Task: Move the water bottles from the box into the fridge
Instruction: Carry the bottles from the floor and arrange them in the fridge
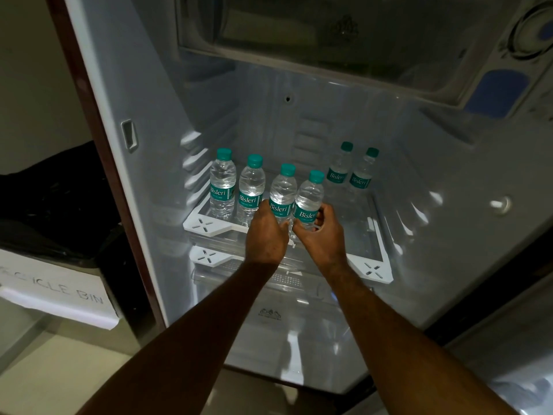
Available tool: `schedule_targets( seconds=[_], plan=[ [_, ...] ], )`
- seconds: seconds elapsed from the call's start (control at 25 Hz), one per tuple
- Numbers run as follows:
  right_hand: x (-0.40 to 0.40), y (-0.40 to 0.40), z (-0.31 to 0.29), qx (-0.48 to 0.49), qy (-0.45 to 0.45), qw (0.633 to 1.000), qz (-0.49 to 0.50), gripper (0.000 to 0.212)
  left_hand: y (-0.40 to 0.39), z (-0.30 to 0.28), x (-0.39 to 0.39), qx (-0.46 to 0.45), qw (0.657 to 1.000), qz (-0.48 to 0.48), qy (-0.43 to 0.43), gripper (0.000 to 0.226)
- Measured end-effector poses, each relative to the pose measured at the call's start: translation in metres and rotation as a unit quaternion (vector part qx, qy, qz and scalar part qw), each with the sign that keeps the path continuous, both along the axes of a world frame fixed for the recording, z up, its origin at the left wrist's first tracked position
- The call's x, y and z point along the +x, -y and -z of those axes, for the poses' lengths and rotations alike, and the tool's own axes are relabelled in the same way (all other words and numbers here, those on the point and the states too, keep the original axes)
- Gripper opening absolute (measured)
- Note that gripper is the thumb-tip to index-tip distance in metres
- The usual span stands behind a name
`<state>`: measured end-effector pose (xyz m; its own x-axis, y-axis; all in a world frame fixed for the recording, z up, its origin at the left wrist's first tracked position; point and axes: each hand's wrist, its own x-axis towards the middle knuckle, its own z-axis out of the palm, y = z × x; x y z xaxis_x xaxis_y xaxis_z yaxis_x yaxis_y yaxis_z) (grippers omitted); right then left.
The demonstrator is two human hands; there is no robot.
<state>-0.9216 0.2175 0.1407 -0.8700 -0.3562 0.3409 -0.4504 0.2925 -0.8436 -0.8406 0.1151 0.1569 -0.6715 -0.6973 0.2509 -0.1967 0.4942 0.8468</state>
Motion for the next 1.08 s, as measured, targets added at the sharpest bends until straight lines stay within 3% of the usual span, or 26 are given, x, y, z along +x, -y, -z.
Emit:
schedule_targets(
  seconds=[0.56, 0.76, 0.92, 1.08],
  plan=[
    [0.002, -0.005, -0.008, 0.017, 0.029, 0.999, -0.021, 0.061, -0.009, -0.006, 0.023, -0.001, 0.999, 0.012, -0.043, 0.045],
    [0.001, -0.017, -0.015, -0.001, 0.046, 0.999, 0.006, 0.036, -0.016, -0.006, 0.040, -0.005, 0.999, 0.004, -0.054, 0.044],
    [-0.008, -0.031, -0.033, 0.004, 0.011, 0.997, 0.079, 0.014, -0.025, -0.017, 0.046, -0.098, 0.993, 0.036, -0.059, 0.039],
    [-0.031, -0.042, -0.071, 0.035, -0.031, 0.990, 0.134, 0.002, -0.037, -0.052, 0.031, -0.266, 0.956, 0.076, -0.099, 0.037]
  ],
)
